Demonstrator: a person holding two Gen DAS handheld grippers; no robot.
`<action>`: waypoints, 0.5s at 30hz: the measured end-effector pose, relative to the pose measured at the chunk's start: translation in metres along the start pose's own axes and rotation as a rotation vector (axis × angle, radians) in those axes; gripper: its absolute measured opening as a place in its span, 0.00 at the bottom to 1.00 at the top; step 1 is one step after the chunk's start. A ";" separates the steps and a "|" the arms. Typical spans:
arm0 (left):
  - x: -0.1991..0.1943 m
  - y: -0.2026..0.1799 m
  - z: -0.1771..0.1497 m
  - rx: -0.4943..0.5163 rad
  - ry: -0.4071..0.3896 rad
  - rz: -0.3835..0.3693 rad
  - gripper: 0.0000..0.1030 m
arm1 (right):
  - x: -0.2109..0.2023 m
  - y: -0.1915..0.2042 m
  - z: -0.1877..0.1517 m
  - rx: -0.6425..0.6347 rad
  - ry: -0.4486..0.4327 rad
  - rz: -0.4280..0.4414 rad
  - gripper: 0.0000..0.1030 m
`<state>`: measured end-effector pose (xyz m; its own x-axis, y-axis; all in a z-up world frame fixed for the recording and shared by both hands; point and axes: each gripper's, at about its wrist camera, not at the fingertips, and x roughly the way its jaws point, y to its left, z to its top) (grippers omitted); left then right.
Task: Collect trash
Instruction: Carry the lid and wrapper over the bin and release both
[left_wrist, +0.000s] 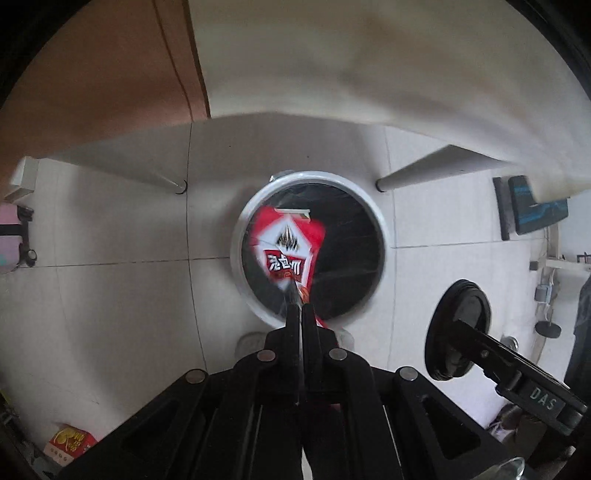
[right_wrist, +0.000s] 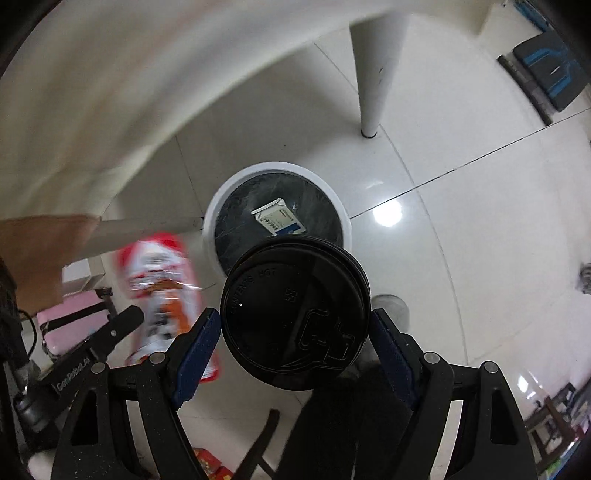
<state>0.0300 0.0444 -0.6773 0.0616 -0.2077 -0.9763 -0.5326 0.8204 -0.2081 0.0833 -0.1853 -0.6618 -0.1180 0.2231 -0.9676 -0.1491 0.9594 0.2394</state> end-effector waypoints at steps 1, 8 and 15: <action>0.010 0.004 0.001 -0.011 0.007 -0.007 0.01 | 0.015 -0.002 0.008 -0.002 0.013 0.024 0.83; 0.034 0.026 0.000 -0.041 0.010 0.072 0.88 | 0.078 -0.009 0.020 0.003 0.059 0.034 1.00; 0.009 0.031 -0.016 -0.014 -0.004 0.168 1.00 | 0.073 -0.002 0.014 -0.084 0.025 -0.144 1.00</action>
<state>0.0008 0.0592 -0.6918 -0.0260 -0.0662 -0.9975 -0.5473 0.8359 -0.0412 0.0884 -0.1691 -0.7338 -0.1136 0.0794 -0.9903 -0.2472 0.9632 0.1056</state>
